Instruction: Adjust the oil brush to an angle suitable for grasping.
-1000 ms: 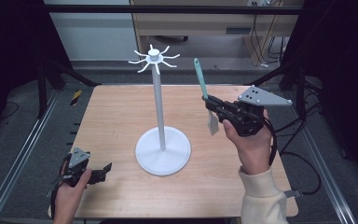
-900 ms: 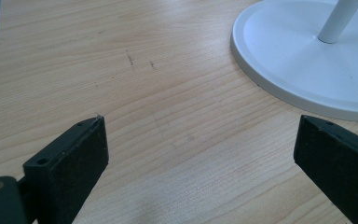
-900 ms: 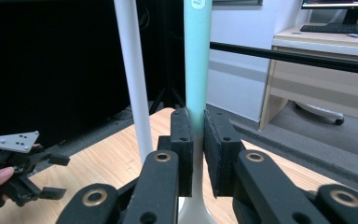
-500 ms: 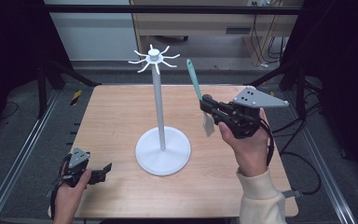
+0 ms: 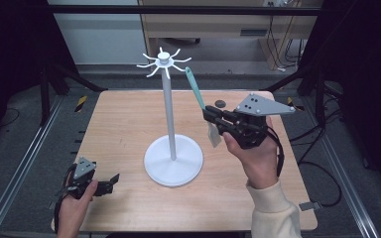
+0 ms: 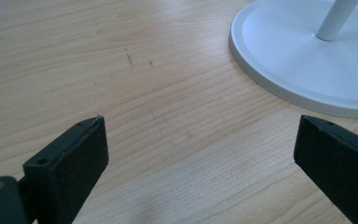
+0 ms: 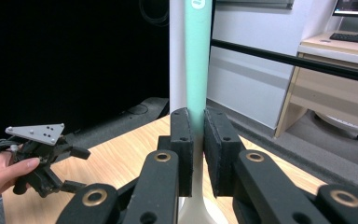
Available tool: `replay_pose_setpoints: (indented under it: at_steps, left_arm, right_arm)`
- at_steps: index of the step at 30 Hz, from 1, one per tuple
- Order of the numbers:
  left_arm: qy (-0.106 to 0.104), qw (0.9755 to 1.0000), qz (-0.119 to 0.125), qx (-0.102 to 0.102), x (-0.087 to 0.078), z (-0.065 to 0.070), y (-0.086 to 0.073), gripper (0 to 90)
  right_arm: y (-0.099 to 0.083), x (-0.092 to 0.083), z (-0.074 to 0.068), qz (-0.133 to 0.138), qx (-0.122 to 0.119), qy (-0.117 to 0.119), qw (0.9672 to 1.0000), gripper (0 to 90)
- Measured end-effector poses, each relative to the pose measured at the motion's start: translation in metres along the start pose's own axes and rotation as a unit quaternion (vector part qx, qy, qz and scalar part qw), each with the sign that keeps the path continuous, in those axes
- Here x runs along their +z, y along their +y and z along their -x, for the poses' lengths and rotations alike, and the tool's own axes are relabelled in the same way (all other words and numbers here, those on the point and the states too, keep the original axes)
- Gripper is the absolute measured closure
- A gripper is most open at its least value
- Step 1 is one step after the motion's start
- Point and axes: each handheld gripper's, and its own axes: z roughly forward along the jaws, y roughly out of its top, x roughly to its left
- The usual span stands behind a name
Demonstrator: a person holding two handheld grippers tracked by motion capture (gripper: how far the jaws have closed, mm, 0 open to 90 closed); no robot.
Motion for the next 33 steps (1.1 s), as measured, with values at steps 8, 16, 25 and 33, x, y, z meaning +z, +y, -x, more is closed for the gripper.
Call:
replay_pose_setpoints:
  at_steps: [8,16,25,33]
  left_arm:
    - [0.0,1.0,-0.001,-0.002,0.0,0.0,0.0,2.6]
    - [0.001,1.0,-0.002,-0.001,0.001,0.001,-0.001,2.6]
    - [0.001,1.0,-0.002,-0.003,0.0,0.001,-0.001,2.6]
    - [0.001,1.0,-0.002,-0.003,0.0,0.001,-0.001,2.6]
  right_arm:
    - [0.001,0.013,0.0,-0.008,0.002,0.004,1.0,82.6]
    - [-0.001,0.026,-0.001,-0.01,0.004,0.008,0.9999,82.6]
    - [-0.003,0.031,0.001,-0.006,0.004,0.009,0.9999,82.5]
    - [-0.005,0.034,0.001,-0.008,0.005,0.012,0.9999,82.4]
